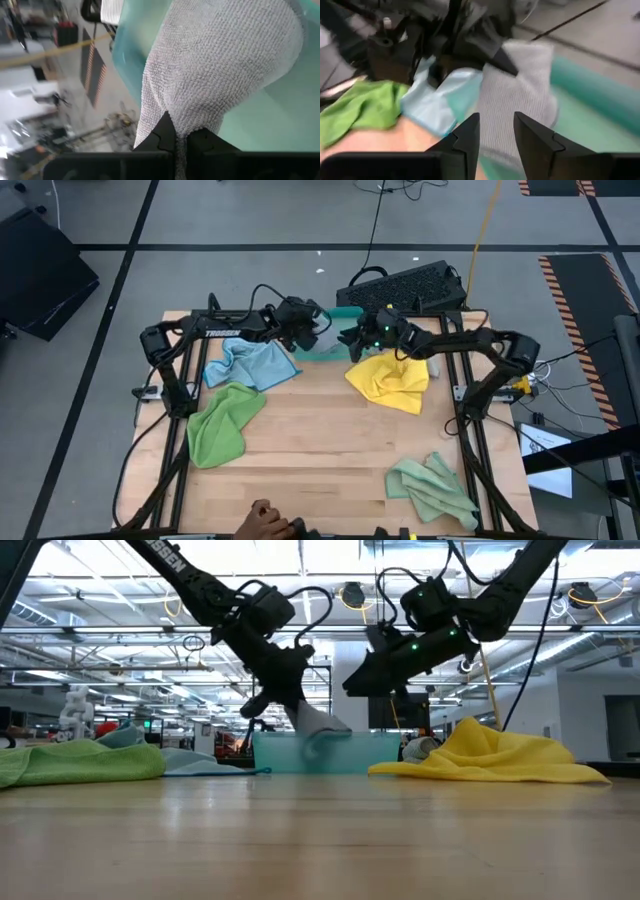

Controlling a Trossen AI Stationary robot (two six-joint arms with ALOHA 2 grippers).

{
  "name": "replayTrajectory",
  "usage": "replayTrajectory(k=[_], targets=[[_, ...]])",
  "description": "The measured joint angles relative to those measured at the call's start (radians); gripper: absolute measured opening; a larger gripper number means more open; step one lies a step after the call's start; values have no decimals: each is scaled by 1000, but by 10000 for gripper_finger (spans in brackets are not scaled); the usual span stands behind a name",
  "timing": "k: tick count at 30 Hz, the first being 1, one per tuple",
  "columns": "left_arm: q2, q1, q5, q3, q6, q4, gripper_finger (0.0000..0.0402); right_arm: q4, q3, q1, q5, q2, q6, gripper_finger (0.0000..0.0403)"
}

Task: Fold microfiber towels
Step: Put the folded dark gray microfiber towel into the green bin

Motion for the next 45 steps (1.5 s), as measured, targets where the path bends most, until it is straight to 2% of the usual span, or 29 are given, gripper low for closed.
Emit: replayTrajectory(k=[4, 11, 14, 18, 23, 25, 31, 35, 41, 45], targets=[[-12, -52, -33, 0, 145, 42, 6, -18, 0, -71, -162, -4, -6, 154], [-53, -139, -97, -1, 365, 125, 10, 57, 0, -97, -322, -8, -34, 266], [-66, -171, -134, 1, 429, 161, 7, 112, 1, -83, -338, -21, -39, 309], [-84, -212, -162, 0, 478, 152, 6, 110, 0, -68, -269, -72, -99, 345], [-101, -264, -162, 0, 678, 141, 12, 76, 2, -69, -269, -143, -167, 354], [-100, -280, -166, 0, 728, 143, 10, 65, 1, -72, -304, -163, -178, 354], [-100, -315, -183, 0, 772, 150, 10, -2, 1, -90, -439, -180, -227, 354], [-100, -339, -193, 0, 801, 164, 10, -18, 1, -114, -447, -180, -264, 354], [-100, -356, -193, 0, 797, 169, 11, 3, 2, -149, -460, -154, -204, 354], [-100, -356, -193, 0, 789, 191, 11, 29, 1, -142, -603, -89, -171, 354]])
